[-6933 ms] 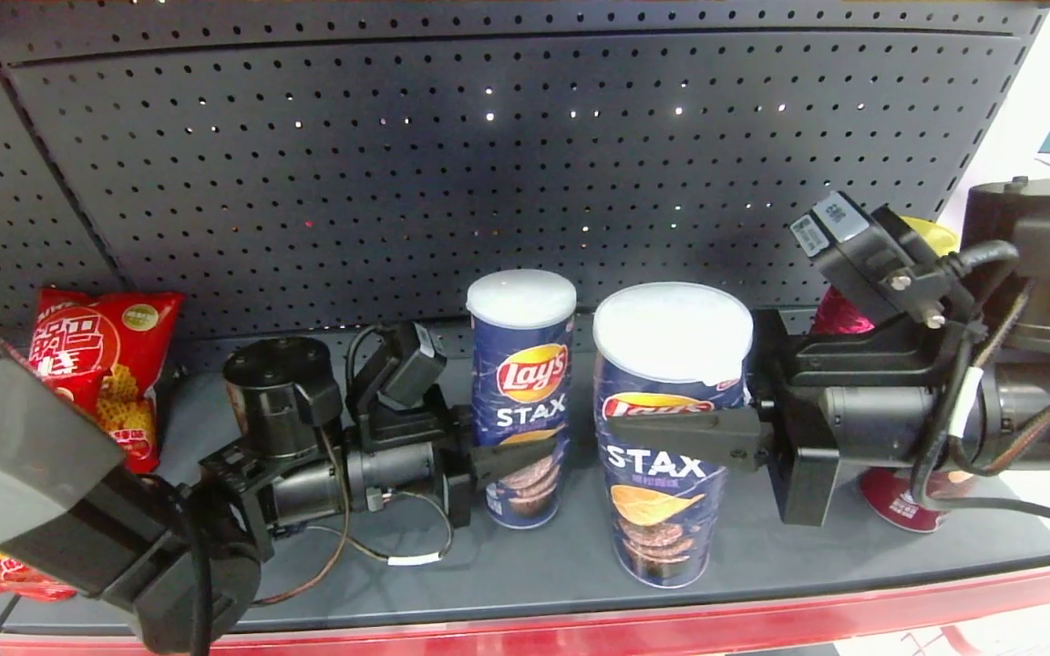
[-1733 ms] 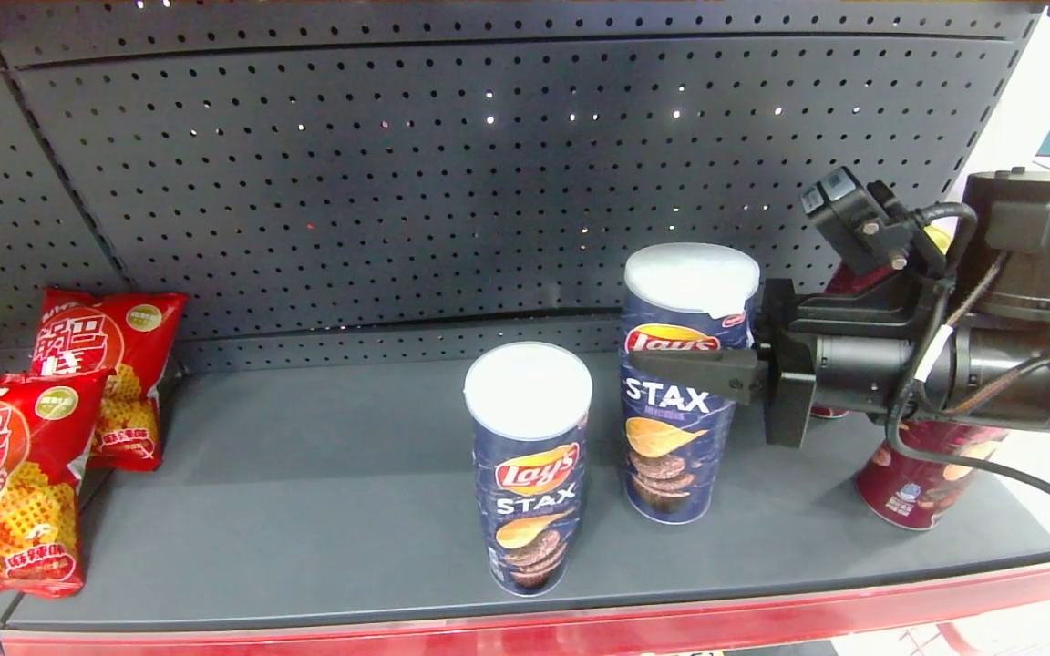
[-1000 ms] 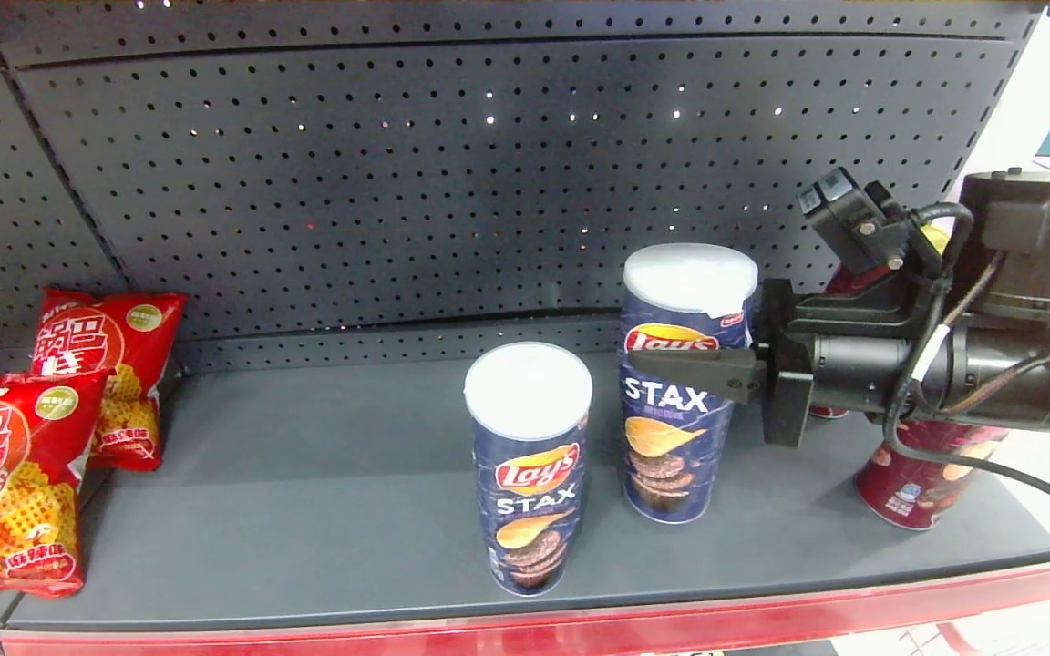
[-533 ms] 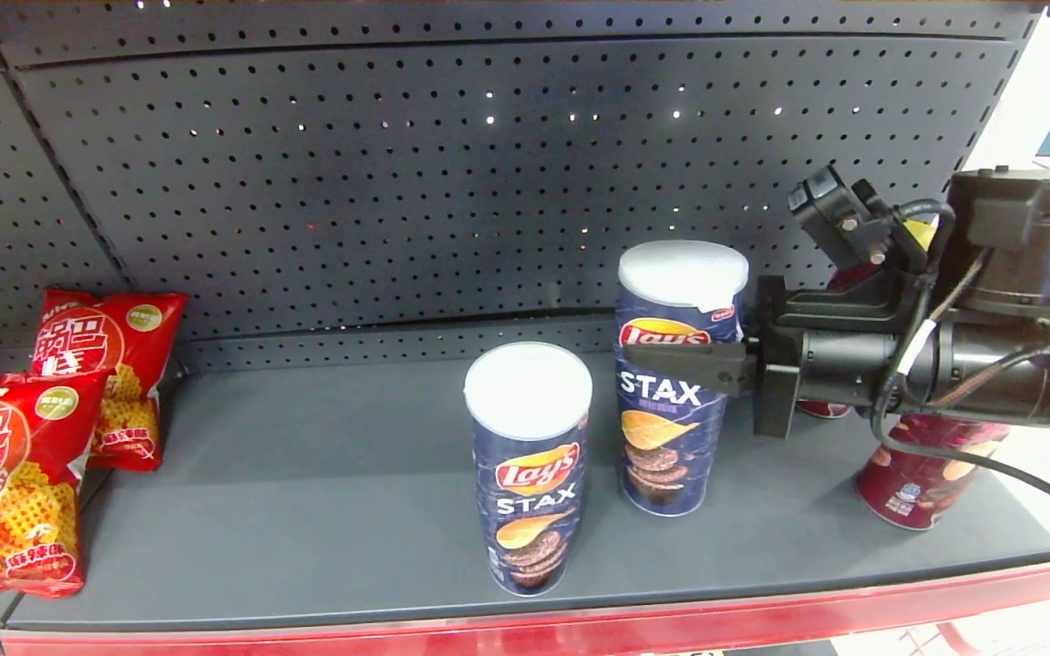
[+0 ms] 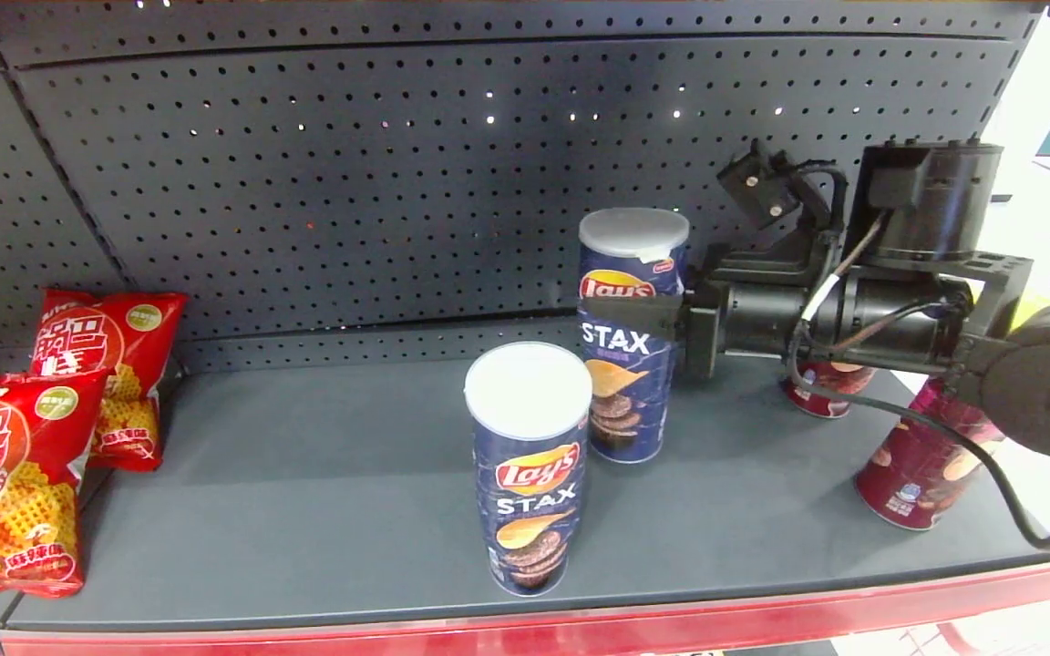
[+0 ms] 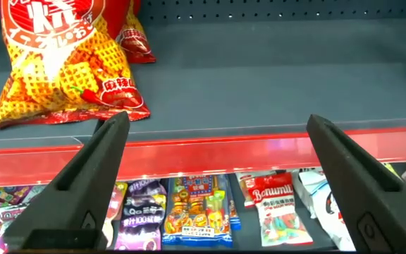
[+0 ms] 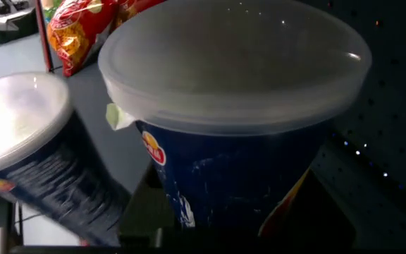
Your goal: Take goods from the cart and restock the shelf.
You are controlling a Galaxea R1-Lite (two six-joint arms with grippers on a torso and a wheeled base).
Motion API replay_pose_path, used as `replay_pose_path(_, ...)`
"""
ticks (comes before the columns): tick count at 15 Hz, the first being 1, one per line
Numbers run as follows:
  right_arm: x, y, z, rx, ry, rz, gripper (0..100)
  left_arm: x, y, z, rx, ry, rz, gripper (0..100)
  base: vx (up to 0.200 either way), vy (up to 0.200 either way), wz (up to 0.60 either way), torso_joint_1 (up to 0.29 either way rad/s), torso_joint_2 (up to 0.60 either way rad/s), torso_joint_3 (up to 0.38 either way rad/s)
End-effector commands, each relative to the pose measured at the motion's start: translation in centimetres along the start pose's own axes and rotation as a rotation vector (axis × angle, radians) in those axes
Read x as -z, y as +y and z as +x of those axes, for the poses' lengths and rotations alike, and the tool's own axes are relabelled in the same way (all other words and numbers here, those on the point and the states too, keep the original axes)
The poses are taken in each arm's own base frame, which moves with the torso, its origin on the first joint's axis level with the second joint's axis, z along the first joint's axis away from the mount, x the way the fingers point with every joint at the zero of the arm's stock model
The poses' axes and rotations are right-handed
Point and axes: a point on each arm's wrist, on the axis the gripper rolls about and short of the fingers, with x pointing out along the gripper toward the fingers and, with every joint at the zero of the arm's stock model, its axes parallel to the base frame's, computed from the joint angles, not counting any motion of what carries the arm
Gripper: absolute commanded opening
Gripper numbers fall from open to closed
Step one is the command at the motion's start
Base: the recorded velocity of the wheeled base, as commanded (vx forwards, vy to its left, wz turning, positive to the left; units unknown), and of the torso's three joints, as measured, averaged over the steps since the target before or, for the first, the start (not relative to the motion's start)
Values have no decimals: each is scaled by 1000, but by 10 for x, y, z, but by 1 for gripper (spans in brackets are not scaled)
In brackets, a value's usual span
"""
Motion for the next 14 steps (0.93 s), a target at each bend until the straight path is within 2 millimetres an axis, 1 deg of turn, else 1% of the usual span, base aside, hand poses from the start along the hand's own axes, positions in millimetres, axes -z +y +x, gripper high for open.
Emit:
replay_pose_path(1,8,-8,23,-16,13,25,0,0,0,0,0,0,-1,100,0,0,0,0,0,0)
replay_pose_path(2,7,-9,30,-24,6,28,0,0,0,0,0,0,-1,100,0,0,0,0,0,0)
replay_pose_path(5,13,-20,54,-35,1,31,0,0,0,0,0,0,-1,100,0,0,0,0,0,0)
replay_pose_path(7,19,-20,70,-56,-5,40,0,0,0,0,0,0,-1,100,0,0,0,0,0,0)
replay_pose_path(8,25,-25,80,-95,-15,43,0,0,0,0,0,0,-1,100,0,0,0,0,0,0)
replay_pose_path(12,26,-40,103,-219,-62,24,0,0,0,0,-1,0,-1,100,0,0,0,0,0,0)
replay_pose_path(13,29,-42,109,-254,-67,23,0,0,0,0,-1,0,-1,100,0,0,0,0,0,0)
replay_pose_path(14,33,-43,110,-293,-64,29,0,0,0,0,0,0,-1,100,0,0,0,0,0,0)
